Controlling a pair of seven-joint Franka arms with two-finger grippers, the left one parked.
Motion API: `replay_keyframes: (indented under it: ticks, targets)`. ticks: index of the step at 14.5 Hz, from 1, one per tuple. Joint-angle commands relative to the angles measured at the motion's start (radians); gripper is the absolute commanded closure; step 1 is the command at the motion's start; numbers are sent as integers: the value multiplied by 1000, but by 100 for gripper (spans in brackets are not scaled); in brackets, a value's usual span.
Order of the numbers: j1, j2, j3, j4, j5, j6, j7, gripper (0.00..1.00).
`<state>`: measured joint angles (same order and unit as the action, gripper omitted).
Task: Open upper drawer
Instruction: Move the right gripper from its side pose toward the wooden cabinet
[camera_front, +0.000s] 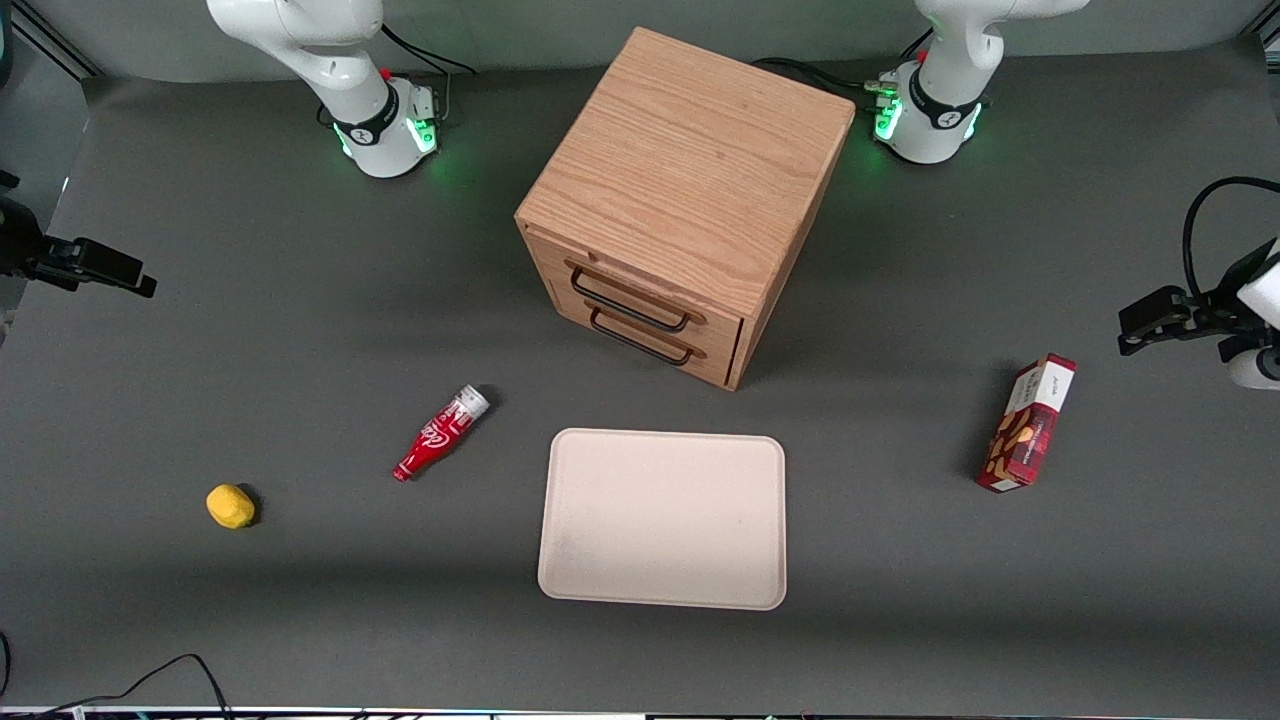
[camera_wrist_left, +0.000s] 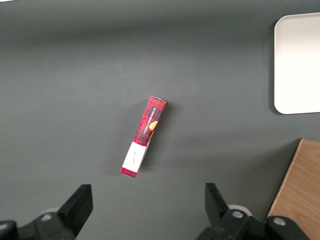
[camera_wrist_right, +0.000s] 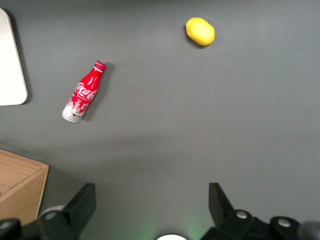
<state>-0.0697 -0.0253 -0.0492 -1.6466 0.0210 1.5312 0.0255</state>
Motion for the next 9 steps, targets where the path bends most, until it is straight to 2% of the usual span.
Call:
replay_keyframes:
  ticks: [1,3,5,7,9]
  targets:
    - [2,5,-4,14,2,1,5,0]
    - [4,16,-6,16,1,3,-2,0]
    - [8,30,3,2,-48,1,4,0]
    - [10,39,22,13,-49,3,-8,0]
    - [8,53,95,16,-50,12,-9,0]
